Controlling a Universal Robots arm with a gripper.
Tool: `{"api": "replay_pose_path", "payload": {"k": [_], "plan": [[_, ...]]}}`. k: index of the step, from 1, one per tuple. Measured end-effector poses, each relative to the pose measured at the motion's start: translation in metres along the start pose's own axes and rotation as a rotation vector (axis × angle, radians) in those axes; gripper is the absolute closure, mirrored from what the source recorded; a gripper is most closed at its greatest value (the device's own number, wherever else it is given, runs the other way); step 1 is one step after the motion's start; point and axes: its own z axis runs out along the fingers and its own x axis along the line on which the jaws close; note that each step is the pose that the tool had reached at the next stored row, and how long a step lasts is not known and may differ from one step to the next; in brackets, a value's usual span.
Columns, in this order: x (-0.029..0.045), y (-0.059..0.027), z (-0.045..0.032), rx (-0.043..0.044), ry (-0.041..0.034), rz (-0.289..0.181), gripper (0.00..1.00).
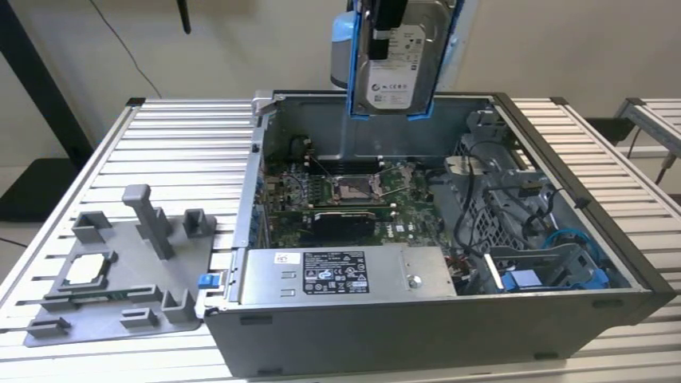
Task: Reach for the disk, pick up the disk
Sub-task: 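Pick up the disk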
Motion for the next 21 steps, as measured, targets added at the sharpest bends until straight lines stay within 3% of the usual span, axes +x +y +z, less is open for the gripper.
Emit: {"api": "replay_pose_path", "payload": {"k": [21], "plan": [[0.0011, -0.0958, 0.0033, -0.001, 0.0, 0.0, 1.0]]}}
